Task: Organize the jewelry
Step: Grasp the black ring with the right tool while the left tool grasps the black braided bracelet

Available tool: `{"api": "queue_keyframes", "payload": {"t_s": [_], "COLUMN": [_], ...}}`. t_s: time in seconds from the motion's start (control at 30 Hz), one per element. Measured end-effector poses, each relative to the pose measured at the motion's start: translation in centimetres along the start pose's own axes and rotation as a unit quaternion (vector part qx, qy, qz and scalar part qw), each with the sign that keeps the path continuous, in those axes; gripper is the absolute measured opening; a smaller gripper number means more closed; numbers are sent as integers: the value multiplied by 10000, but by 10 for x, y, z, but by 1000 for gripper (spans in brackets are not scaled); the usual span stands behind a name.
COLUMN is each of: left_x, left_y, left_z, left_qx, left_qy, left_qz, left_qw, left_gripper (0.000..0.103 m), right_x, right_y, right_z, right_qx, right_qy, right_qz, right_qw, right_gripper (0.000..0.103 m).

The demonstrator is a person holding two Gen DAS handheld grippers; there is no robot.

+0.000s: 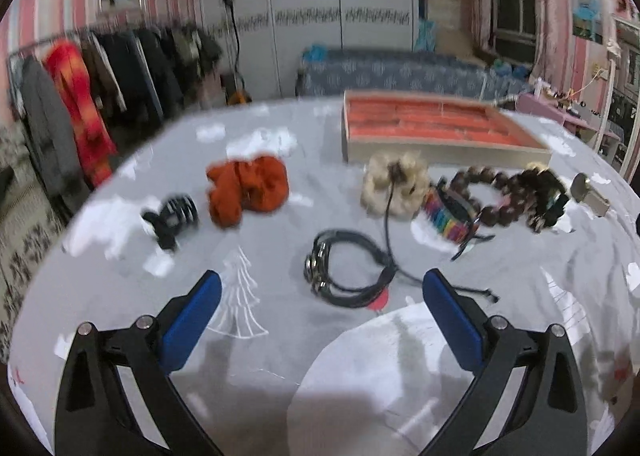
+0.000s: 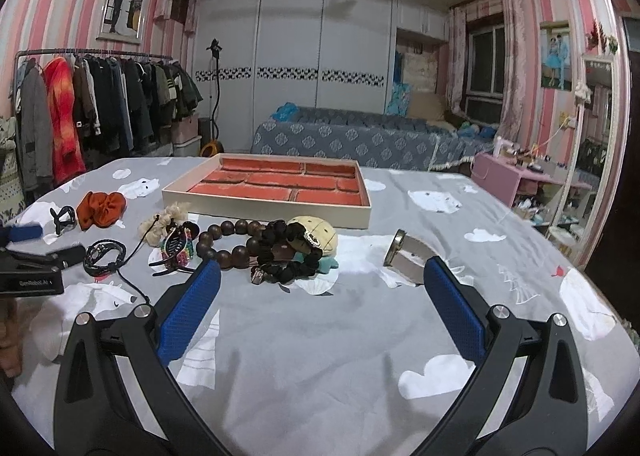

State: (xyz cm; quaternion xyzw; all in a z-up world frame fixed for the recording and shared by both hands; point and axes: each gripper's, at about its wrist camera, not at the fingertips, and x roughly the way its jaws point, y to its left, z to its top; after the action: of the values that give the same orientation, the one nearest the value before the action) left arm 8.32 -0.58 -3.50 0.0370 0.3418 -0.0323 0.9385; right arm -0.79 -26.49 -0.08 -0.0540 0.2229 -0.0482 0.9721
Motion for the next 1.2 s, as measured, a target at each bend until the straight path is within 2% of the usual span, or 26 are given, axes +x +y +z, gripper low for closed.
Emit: {"api": "queue_keyframes", "payload": {"t_s": [0.03, 0.13, 0.23, 0.3, 0.37, 0.43, 0.53, 0.6, 0.67, 0.7, 0.73, 0.77, 0.97, 1.0, 1.2], "left_x": [7, 21, 35, 45, 57, 64, 64, 65, 67, 67, 67, 66, 60, 56, 25], "left_y": [2, 2, -1, -1, 1, 2, 5, 6, 6, 6, 6, 6, 3, 3, -5], "left_z": [1, 5, 13, 15, 15, 14, 15, 17, 19, 21, 21, 23, 29, 31, 49], "left_qx": [-29, -20, 127, 144, 129, 99, 60, 52, 40, 26, 12, 1, 25, 3, 85], "left_qy": [152, 279, 389, 556, 813, 991, 1005, 987, 951, 946, 922, 901, 729, 657, 191], "left_qz": [-30, 29, 100, 28, -114, -272, -329, -345, -347, -367, -372, -394, -543, -640, -656], "left_qw": [9999, 9996, 9991, 9983, 9965, 9947, 9944, 9945, 9948, 9948, 9950, 9952, 9959, 9958, 9976], "left_gripper": [98, 98, 97, 88, 65, 57, 54, 48, 33, 29, 21, 16, 16, 16, 16], "right_x": [4, 23, 48, 63, 79, 97, 123, 138, 147, 151, 151, 148, 131, 124, 95], "right_y": [-2, -8, -9, -8, -8, -11, -14, -12, -12, -11, -10, -8, -8, -11, -20], "right_z": [2, 10, 19, 24, 27, 27, 24, 21, 19, 19, 19, 20, 28, 32, 51], "right_qx": [55, 159, 101, 10, -19, 115, 252, 462, 536, 579, 617, 572, 546, 556, 627], "right_qy": [50, 147, 310, 374, 554, 881, 1305, 1680, 1841, 1908, 1913, 1845, 1588, 1502, 1127], "right_qz": [30, 127, 100, 11, -73, -27, 103, 328, 393, 481, 579, 602, 650, 651, 792], "right_qw": [10000, 9997, 9994, 9993, 9984, 9960, 9911, 9842, 9807, 9787, 9779, 9793, 9837, 9849, 9885], "right_gripper": [99, 98, 91, 87, 79, 75, 63, 50, 22, 18, 14, 14, 14, 14, 14]}}
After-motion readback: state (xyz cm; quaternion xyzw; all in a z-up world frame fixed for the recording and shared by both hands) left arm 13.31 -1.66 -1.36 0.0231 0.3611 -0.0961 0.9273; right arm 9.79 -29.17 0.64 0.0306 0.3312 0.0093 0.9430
